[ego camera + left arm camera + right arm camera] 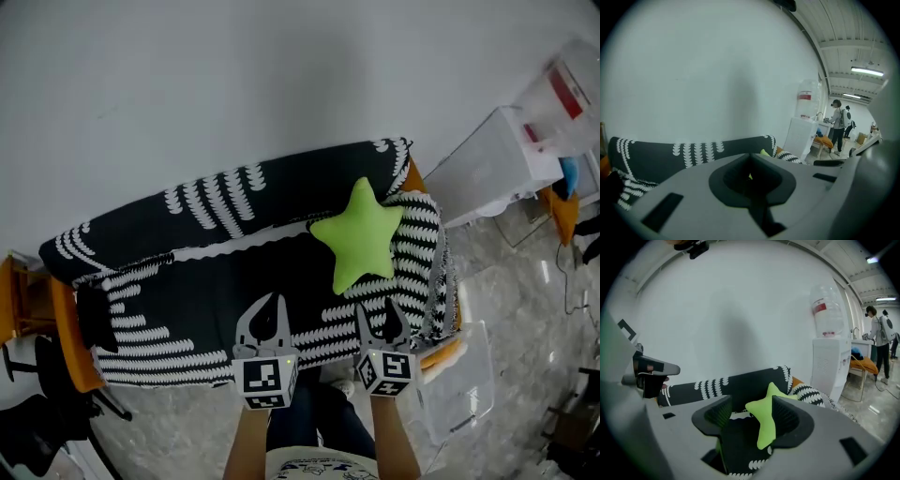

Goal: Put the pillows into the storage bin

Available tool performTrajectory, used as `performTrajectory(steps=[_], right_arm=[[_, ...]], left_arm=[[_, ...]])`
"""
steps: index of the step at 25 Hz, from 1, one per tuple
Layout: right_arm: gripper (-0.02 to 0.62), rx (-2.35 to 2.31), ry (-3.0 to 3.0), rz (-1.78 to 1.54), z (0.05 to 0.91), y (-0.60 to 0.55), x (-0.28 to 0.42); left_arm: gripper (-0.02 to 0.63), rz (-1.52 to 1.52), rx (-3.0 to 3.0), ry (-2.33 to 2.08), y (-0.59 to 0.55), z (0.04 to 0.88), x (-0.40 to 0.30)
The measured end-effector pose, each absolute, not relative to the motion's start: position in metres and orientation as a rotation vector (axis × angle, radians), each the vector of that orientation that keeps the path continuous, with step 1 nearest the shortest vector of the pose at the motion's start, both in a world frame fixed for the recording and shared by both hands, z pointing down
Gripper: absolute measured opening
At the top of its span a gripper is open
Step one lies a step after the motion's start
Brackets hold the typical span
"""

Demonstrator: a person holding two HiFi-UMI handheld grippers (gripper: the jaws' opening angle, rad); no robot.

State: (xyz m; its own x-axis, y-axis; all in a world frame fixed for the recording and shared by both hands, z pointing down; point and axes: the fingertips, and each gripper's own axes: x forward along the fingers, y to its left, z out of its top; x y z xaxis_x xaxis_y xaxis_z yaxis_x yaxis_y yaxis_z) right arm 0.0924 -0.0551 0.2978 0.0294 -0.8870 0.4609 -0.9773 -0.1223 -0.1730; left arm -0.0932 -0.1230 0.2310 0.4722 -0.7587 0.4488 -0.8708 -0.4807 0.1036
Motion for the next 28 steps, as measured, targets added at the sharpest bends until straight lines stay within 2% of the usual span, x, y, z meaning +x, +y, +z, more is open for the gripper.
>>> performTrajectory(steps=[7, 14, 26, 28], right_arm=[[0.301, 2.083, -1.778, 0.902, 0.414, -0.089, 0.090], [0.359, 2.041, -1.645, 1.053, 0.521, -0.106, 0.086], [0.396, 2.120, -1.427, 1.253, 0.649, -0.119, 0.103], [0.423, 2.142, -1.398, 1.291, 0.664, -0.122, 0.107]], left_arm=[[0.014, 0.600, 2.339, -1.323, -0.155, 0.309, -0.103], [0.014, 0.661, 2.272, -1.289, -0.171, 0.386, -0.111], [0.014, 0.770, 2.189, -1.184, -0.158, 0.489, -0.101], [0.014, 0.791, 2.182, -1.167, -0.155, 0.501, -0.096]])
